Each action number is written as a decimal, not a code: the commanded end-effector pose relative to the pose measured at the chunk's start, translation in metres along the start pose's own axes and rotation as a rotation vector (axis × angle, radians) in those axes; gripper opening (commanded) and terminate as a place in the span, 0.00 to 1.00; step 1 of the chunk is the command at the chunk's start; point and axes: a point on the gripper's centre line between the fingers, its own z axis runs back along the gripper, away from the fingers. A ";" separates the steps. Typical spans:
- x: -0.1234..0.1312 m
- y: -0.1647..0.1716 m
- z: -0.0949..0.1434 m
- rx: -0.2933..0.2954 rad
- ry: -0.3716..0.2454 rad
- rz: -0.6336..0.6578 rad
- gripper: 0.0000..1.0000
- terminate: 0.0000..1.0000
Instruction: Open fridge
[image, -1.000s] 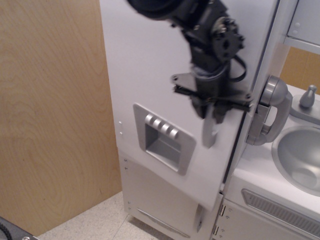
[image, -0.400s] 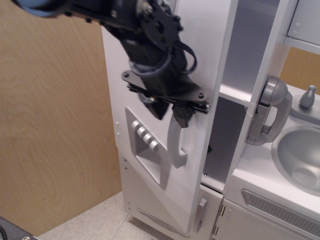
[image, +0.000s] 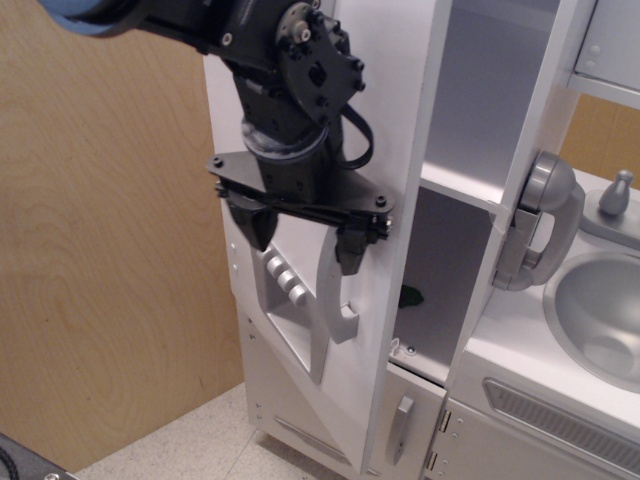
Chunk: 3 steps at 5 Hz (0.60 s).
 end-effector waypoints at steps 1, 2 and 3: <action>-0.019 -0.047 0.015 -0.023 0.117 -0.218 1.00 0.00; -0.034 -0.075 0.015 -0.061 0.123 -0.304 1.00 0.00; -0.037 -0.107 0.003 -0.086 0.128 -0.357 1.00 0.00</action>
